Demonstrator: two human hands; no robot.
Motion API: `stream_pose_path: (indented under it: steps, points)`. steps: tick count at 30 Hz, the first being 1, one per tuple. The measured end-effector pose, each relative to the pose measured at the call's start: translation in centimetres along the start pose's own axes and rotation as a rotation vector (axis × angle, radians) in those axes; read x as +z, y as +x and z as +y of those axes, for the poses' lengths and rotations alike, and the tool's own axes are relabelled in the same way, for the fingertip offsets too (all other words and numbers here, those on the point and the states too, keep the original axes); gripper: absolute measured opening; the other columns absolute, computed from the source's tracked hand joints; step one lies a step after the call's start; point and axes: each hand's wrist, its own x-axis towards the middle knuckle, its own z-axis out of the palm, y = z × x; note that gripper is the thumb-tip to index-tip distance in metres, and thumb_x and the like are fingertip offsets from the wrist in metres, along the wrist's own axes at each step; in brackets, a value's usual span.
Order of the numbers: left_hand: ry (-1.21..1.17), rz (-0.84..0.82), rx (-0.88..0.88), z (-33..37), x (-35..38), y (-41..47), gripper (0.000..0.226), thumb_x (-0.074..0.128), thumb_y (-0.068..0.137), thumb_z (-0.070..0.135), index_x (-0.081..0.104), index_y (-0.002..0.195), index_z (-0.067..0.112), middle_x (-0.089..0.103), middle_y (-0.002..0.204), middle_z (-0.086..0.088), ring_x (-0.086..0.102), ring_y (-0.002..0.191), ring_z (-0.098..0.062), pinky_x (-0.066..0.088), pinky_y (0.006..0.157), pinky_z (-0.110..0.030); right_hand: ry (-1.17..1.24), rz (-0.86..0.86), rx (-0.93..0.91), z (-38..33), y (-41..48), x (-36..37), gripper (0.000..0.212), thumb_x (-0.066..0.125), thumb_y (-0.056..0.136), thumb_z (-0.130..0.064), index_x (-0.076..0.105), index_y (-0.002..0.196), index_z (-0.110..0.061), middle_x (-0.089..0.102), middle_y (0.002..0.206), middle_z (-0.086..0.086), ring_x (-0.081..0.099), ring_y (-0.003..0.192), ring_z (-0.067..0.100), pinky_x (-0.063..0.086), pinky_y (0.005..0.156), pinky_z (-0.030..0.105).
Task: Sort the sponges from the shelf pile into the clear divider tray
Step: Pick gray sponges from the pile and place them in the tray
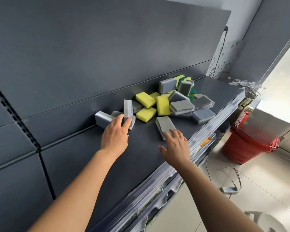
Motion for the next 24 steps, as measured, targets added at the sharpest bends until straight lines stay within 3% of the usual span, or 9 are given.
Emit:
stream_pose_path:
  steps: [3, 6, 8, 13, 18, 24]
  points:
    - [-0.011, -0.009, -0.011, 0.3, 0.7, 2.7, 0.072, 0.056, 0.076, -0.01, 0.037, 0.141, 0.015, 0.025, 0.148, -0.021, 0.032, 0.13, -0.037, 0.036, 0.1, -0.044, 0.044, -0.009, 0.041, 1.1, 2.0, 0.6, 0.053, 0.056, 0.087, -0.045, 0.044, 0.133, -0.02, 0.034, 0.144, 0.008, 0.023, 0.138, 0.026, 0.026, 0.107, 0.037]
    - [0.031, -0.09, -0.02, 0.7, 1.5, 5.1, 0.074, 0.047, 0.083, -0.009, 0.026, 0.146, 0.022, 0.006, 0.153, -0.018, 0.023, 0.135, -0.034, 0.026, 0.109, -0.039, 0.095, -0.016, 0.074, 2.3, 4.2, 1.2, 0.055, 0.053, 0.088, -0.051, 0.044, 0.131, -0.019, 0.036, 0.142, 0.009, 0.029, 0.133, 0.027, 0.032, 0.102, 0.038]
    - [0.052, -0.145, -0.055, 0.9, 1.8, 6.0, 0.072, 0.047, 0.084, -0.009, 0.027, 0.145, 0.024, 0.001, 0.154, -0.015, 0.026, 0.132, -0.032, 0.03, 0.108, -0.038, 0.142, -0.029, 0.099, 2.9, 5.6, 1.4, 0.057, 0.048, 0.088, -0.055, 0.043, 0.131, -0.017, 0.039, 0.139, 0.009, 0.036, 0.128, 0.029, 0.036, 0.098, 0.039]
    - [0.041, -0.116, -0.114, 1.5, 2.5, 6.8, 0.056, 0.049, 0.081, -0.011, 0.044, 0.131, 0.015, 0.02, 0.146, -0.016, 0.038, 0.123, -0.033, 0.045, 0.091, -0.041, 0.318, -0.135, 0.17, 3.7, 8.9, 1.4, 0.06, 0.039, 0.091, -0.057, 0.04, 0.133, -0.014, 0.049, 0.126, 0.012, 0.045, 0.119, 0.032, 0.04, 0.092, 0.04]
    - [0.082, 0.006, -0.124, 2.6, 2.9, 6.4, 0.046, 0.084, 0.062, 0.011, 0.063, 0.103, 0.007, 0.052, 0.114, -0.019, 0.057, 0.085, -0.035, 0.053, 0.059, -0.04, 0.4, -0.281, 0.179, 4.8, 11.4, 1.2, 0.067, 0.062, 0.08, -0.049, 0.039, 0.131, -0.011, 0.051, 0.127, 0.011, 0.044, 0.121, 0.03, 0.038, 0.094, 0.037]
    - [0.062, 0.188, -0.187, 4.7, 2.6, 5.3, 0.041, 0.079, 0.069, 0.027, 0.063, 0.102, 0.008, 0.061, 0.099, -0.008, 0.056, 0.091, -0.03, 0.05, 0.075, -0.042, 0.492, -0.524, 0.191, 5.4, 12.8, 1.3, 0.072, 0.072, 0.067, -0.041, 0.044, 0.127, -0.014, 0.047, 0.126, 0.009, 0.047, 0.115, 0.027, 0.045, 0.091, 0.036]
